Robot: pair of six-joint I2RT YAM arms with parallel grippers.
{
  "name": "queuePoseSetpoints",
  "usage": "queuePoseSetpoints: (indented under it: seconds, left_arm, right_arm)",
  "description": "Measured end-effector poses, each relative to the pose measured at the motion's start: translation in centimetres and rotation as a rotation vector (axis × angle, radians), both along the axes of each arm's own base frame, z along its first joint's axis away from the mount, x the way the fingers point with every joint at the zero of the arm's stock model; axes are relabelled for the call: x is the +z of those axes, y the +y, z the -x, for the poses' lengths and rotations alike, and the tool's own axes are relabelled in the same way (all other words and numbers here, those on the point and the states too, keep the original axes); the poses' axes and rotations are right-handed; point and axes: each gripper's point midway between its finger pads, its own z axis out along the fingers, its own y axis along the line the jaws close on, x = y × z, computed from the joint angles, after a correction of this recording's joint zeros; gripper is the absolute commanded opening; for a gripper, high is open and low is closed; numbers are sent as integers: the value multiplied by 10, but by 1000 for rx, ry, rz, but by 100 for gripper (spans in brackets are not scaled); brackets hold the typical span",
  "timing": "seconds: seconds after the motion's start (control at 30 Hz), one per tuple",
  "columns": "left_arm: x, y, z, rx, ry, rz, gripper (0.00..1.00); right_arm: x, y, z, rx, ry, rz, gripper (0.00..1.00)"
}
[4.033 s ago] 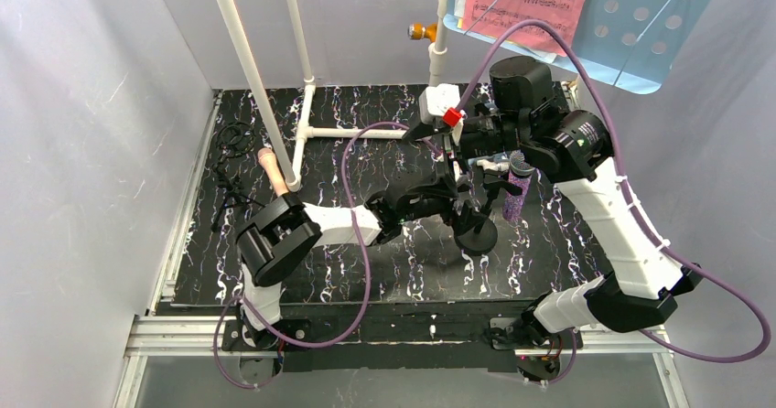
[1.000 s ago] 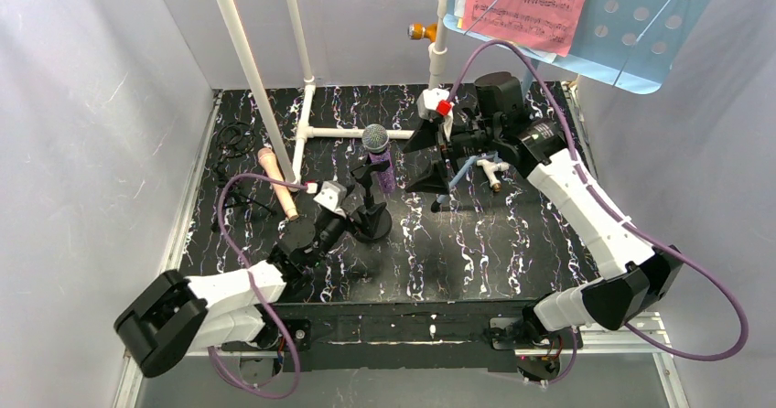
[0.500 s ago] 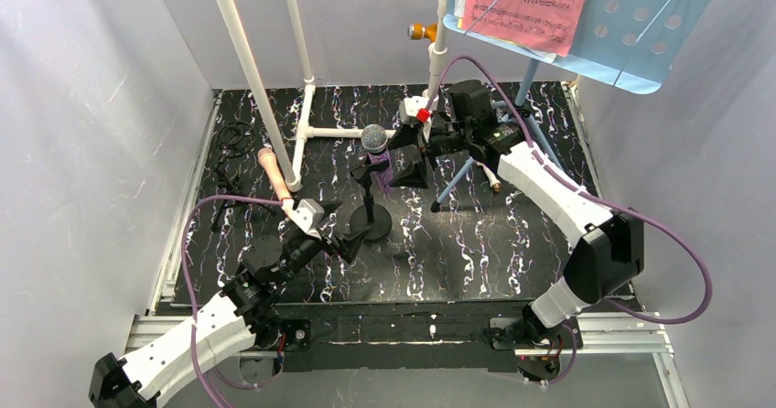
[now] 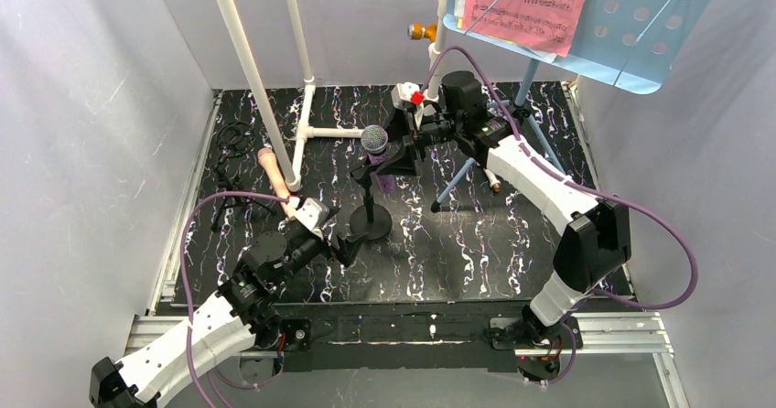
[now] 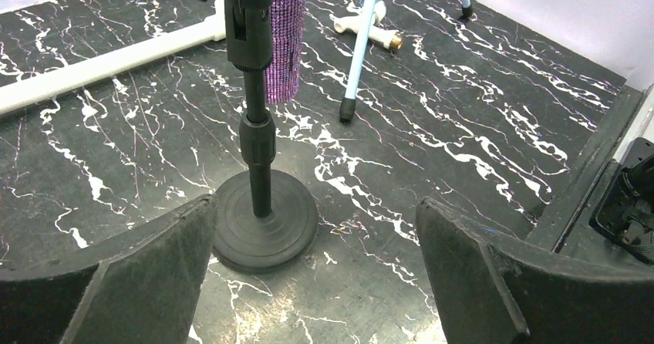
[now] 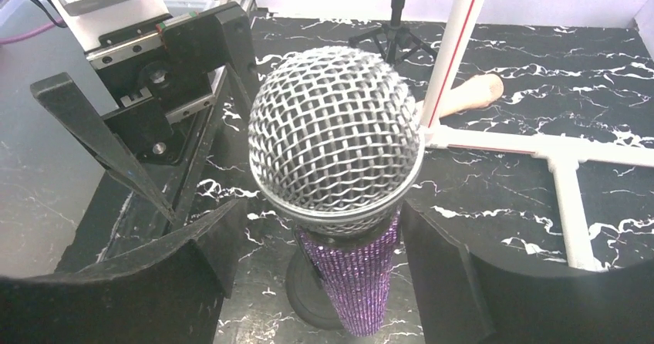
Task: Pack up the instrument practice props
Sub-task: Remove the microphone from the microphone stand.
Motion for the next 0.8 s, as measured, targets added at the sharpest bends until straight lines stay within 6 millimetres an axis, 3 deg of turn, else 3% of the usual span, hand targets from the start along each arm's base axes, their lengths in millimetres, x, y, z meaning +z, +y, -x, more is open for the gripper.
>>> queuePoseSetpoints:
  seconds: [0.17,0.57,0.8]
  left_arm:
    - [5,0,0,0,-3,9,98]
    - [38,-8,-13,-4,-72,-42,98]
    - [53,-17,-31,-4,-144,-144,96]
  right_arm:
    - [13,2,2,19,-4,-29,69]
    - [16,3,-2,11,-29,-45,25]
    - [16,3,-2,10,-38,-44,17]
